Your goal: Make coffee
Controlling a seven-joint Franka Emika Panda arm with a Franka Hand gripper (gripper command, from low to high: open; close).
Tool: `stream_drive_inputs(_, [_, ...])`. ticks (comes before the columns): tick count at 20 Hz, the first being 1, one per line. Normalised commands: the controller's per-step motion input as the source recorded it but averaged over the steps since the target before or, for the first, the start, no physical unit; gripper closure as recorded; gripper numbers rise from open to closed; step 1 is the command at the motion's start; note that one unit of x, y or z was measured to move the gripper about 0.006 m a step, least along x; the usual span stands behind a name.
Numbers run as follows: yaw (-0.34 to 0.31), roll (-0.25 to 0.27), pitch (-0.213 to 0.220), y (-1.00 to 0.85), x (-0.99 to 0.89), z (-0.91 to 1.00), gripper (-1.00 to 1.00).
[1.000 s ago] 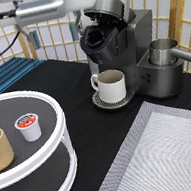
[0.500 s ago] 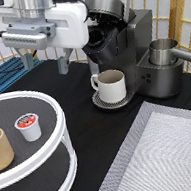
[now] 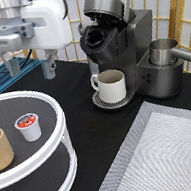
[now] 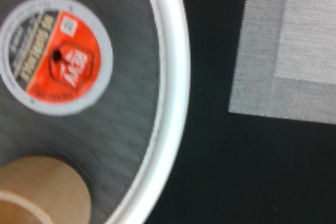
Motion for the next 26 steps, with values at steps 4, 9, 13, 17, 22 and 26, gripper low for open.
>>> stream_drive_inputs(4, [0.0, 0.213, -0.054, -0.75, -0.31, -0.38, -1.0])
stream_drive_inputs(9, [-0.001, 0.174, 0.01, -0.5, 0.04, -0.14, -1.0])
stream_drive_inputs(13, [-0.054, 0.008, 0.076, 0.01, 0.52, 0.0, -1.0])
stream_drive_inputs(17, [-0.067, 0.0, 0.074, 0.06, 0.51, -0.01, -1.0])
stream_drive_inputs(22, [-0.048, 0.007, 0.07, -0.01, 0.27, -0.01, -1.0])
stream_drive_inputs(26, [-0.051, 0.031, 0.038, -0.12, 0.0, -0.22, -1.0])
